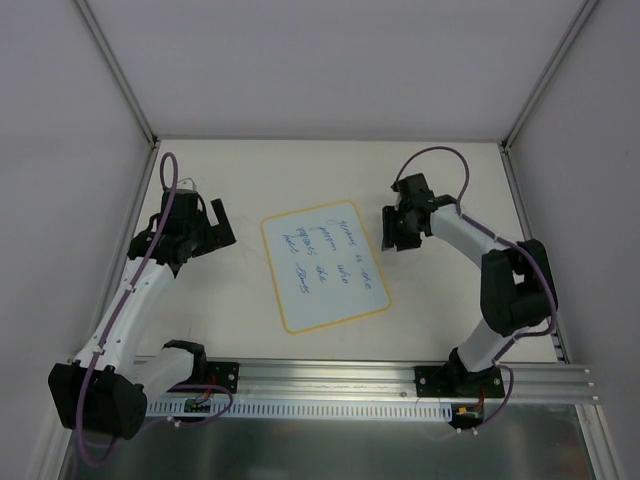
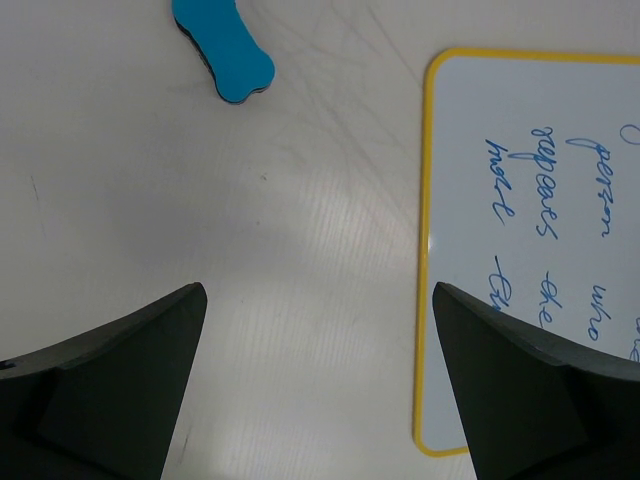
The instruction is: Erase the whiteboard
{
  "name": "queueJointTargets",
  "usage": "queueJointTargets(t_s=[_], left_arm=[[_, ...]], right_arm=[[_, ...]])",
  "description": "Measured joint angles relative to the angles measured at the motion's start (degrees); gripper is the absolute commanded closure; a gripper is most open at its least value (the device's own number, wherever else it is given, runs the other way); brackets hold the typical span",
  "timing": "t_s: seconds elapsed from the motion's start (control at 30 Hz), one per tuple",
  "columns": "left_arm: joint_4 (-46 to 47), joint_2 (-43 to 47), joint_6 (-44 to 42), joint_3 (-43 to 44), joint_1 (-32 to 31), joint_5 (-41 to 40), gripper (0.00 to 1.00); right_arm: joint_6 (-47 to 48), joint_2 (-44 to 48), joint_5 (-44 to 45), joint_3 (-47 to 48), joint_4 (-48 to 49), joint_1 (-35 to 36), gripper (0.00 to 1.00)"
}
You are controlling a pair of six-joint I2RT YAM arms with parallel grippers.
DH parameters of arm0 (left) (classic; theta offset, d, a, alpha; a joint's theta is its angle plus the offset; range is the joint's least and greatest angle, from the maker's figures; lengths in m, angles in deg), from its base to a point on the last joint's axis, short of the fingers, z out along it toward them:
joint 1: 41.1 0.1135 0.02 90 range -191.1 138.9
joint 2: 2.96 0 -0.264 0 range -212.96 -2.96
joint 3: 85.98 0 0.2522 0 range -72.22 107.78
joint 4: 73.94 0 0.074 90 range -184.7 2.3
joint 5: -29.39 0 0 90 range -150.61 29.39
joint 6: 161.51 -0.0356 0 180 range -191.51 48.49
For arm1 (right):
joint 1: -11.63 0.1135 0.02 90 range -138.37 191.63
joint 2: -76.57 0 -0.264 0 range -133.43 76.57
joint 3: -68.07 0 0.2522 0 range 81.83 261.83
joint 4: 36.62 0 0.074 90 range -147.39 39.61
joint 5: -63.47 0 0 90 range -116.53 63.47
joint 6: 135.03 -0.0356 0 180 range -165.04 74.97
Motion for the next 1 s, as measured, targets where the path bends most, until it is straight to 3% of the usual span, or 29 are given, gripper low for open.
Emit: queueJointTargets(t_s=[0.2, 0.43, 0.77, 1.0], left_arm=[[0.15, -2.19, -0.66, 2.64, 0.0, -0.42, 0.01], [0.15, -5.01, -1.29, 4.57, 0.0, -0.42, 0.01], [0.35, -8.33, -2.32, 6.23, 0.0, -0.17, 0.01], [0.37, -9.84, -2.34, 6.71, 0.0, -0.17, 0.01]], right_arm=[[-6.23, 10.51, 1.88, -12.13, -1.31, 3.5, 0.53], [-12.22, 15.89, 2.34, -21.2, -2.4, 7.98, 0.56], [-15.47, 16.0, 2.6, -24.04, -2.19, 9.55, 0.64], [-17.27, 15.96, 3.63, -25.09, -1.95, 10.01, 0.77]])
